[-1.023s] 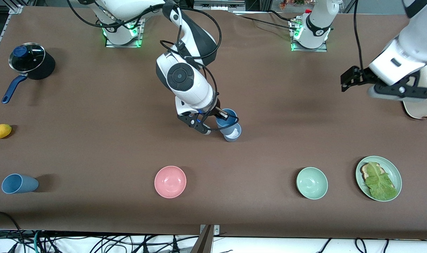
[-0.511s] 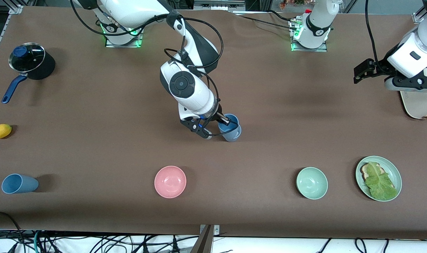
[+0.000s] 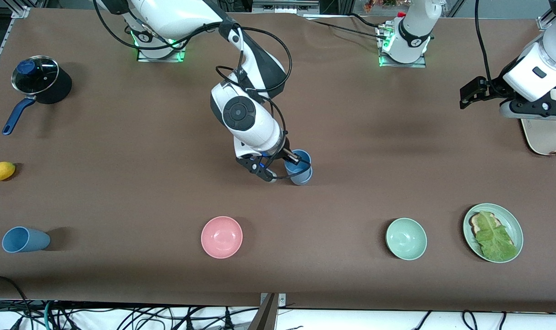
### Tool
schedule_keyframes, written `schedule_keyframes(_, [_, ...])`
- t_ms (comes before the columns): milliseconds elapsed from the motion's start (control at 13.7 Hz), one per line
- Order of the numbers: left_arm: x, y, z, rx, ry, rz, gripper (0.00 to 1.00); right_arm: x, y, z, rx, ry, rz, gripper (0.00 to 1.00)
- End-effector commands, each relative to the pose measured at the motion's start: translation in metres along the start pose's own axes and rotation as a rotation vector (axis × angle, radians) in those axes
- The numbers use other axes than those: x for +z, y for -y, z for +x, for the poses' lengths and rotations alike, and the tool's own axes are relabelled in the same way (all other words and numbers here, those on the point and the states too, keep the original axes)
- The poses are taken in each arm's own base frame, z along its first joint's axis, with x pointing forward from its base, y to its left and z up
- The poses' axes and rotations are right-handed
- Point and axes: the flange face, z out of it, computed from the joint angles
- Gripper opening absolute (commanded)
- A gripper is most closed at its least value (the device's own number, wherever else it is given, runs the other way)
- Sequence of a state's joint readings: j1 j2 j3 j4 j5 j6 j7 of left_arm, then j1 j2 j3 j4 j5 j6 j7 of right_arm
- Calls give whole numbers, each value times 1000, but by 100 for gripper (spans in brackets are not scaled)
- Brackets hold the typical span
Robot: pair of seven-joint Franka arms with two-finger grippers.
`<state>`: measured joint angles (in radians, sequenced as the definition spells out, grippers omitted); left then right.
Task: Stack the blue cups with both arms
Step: 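Lower the held blue cup into the tissue cup with the right gripper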
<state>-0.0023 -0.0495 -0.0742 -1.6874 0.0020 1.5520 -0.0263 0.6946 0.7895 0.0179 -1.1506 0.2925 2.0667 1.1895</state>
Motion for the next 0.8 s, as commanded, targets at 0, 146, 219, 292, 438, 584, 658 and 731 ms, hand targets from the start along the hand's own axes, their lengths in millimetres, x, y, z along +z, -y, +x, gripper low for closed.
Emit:
schedule_keyframes(0, [-2,-1,-1,15,3,-14,100,0,9,-8,10,20,22,0])
schedule_keyframes(146, [-2,-1,-1,15,3,-13,100,0,9,-8,13,22,21,0])
schedule_keyframes(219, [-2,-1,-1,16,3,-14,100,2,9,-8,34,23,20,0])
schedule_keyframes(292, [-2,0,-1,15,3,-14,100,3,9,-11,45,25,18,0])
schedule_keyframes(438, [-2,0,-1,13,3,-14,100,5,9,-13,42,26,14,0])
schedule_keyframes(584, [-3,1,-1,13,2,-15,100,10,8,-12,45,25,5,24])
schedule_keyframes(658, [-2,0,-1,13,2,-16,100,11,7,-11,47,26,2,43])
schedule_keyframes(731, [-2,1,-1,12,3,-16,100,12,7,-12,42,20,-1,63])
